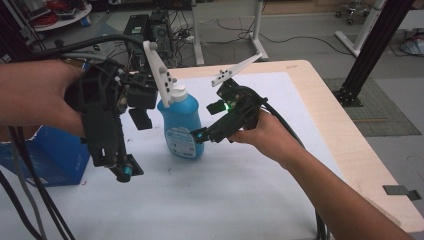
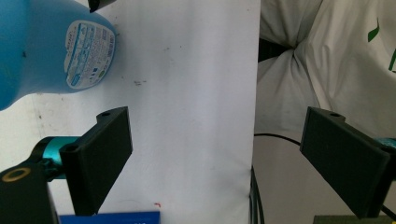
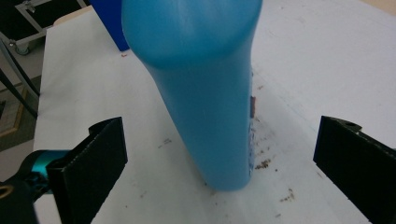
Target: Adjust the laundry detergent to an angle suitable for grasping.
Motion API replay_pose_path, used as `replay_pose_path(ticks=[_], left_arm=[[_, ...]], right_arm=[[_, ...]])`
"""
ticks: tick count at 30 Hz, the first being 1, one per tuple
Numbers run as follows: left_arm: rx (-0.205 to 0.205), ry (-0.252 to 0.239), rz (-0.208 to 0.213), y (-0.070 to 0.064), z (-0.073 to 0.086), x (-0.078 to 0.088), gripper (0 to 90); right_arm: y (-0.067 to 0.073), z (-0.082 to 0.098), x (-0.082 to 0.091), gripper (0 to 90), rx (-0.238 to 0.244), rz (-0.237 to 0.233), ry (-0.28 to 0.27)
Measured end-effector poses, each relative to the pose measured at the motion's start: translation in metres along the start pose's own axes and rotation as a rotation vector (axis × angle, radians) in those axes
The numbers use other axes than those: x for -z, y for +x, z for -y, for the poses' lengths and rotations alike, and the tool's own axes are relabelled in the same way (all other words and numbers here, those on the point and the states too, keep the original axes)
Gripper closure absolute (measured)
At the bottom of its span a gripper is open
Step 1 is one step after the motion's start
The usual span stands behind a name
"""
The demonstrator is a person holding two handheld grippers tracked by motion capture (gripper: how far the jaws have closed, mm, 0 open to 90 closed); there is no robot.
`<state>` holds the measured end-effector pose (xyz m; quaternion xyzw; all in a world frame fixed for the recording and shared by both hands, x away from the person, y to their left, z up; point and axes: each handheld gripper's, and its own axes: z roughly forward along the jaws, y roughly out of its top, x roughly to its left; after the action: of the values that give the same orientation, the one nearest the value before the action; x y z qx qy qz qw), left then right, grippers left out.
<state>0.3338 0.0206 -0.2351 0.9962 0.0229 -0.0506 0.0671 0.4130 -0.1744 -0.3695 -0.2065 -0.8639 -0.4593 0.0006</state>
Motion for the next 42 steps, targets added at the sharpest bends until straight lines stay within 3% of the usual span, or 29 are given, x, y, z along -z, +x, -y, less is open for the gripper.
replay_pose_path(ticks=[26, 42], left_arm=[[0.029, -0.011, 0.006, 0.003, 0.016, -0.001, 9.3], [0.042, -0.013, 0.008, 0.003, 0.021, -0.002, 9.3]], right_arm=[[0.008, -0.003, -0.034, 1.8, 0.006, 0.040, -0.036], [0.010, 0.005, -0.042, 6.7, 0.008, 0.069, -0.103]])
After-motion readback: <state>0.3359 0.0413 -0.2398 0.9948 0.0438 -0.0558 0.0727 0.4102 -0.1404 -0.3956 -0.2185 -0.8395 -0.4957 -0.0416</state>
